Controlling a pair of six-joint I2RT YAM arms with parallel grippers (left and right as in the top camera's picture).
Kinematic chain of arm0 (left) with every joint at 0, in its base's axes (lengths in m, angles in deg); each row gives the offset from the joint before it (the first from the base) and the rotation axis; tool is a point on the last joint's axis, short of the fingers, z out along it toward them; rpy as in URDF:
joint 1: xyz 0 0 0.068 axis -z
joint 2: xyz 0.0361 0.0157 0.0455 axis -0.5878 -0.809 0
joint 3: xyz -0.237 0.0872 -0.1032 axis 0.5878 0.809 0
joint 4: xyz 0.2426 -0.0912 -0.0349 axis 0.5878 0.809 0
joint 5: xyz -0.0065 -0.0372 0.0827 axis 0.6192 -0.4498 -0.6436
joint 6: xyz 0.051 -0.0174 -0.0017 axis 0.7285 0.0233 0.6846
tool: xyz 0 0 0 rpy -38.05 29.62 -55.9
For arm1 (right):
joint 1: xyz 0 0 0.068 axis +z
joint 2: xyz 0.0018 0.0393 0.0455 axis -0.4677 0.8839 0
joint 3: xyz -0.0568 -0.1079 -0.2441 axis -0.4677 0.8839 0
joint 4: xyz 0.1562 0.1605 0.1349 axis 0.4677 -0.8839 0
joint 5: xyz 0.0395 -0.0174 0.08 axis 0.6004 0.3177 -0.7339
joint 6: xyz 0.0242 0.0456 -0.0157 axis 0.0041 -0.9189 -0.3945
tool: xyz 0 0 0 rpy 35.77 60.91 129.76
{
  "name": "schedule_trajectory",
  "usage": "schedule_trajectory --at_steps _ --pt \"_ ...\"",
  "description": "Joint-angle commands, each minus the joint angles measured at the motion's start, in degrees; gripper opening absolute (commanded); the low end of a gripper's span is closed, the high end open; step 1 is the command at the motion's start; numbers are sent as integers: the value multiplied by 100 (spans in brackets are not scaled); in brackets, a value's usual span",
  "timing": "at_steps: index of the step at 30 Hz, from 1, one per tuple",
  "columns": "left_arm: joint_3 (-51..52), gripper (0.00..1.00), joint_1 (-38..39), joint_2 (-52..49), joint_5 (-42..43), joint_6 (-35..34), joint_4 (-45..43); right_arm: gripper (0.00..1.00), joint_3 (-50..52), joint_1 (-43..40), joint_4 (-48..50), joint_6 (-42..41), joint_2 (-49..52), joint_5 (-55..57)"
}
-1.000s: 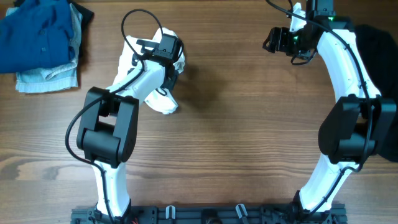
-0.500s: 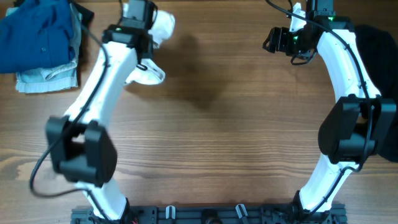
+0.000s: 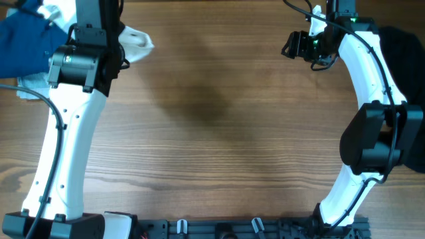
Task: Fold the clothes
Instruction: 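Carry the T-shirt with the left gripper to the top-left clothes stack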
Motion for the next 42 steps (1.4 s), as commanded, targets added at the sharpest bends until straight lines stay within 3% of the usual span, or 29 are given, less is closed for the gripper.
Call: schedule_trajectory --at_steps 1,5,8,10,13,16,22,31,40,41,42 --pt "-118 4 -315 -44 -1054 -1628 -109 76 48 52 -7 -24 105 -55" --pt "-118 4 -988 -339 -1003 -2225 -671 76 48 52 -9 -33 105 -55" --pt "-118 4 -1652 -654 -245 -2723 -1137 75 48 52 2 -201 105 -55" --pt "-118 4 -1985 -861 345 -2717 -1513 76 48 52 22 -297 105 -55" --pt "-118 4 -2310 -1121 470 -2710 -1665 76 48 52 55 -435 105 -55" --pt "-118 4 -2500 -1303 391 -2540 -1672 75 48 52 63 -448 105 -55" --pt "-118 4 -2605 -1788 275 -837 -2264 74 48 63 96 -588 105 -55" --pt "-118 4 -2645 -2518 149 -560 -2835 74 48 173 210 -629 105 -52" --pt "-118 4 -2636 -3088 267 -560 -4081 73 48 173 260 -732 105 -50" --pt "-120 10 -2636 -3189 339 -562 -4205 73 48 173 269 -734 105 -50" --pt "-118 40 -2636 -3305 439 -560 -4387 73 48 173 278 -734 105 -50"
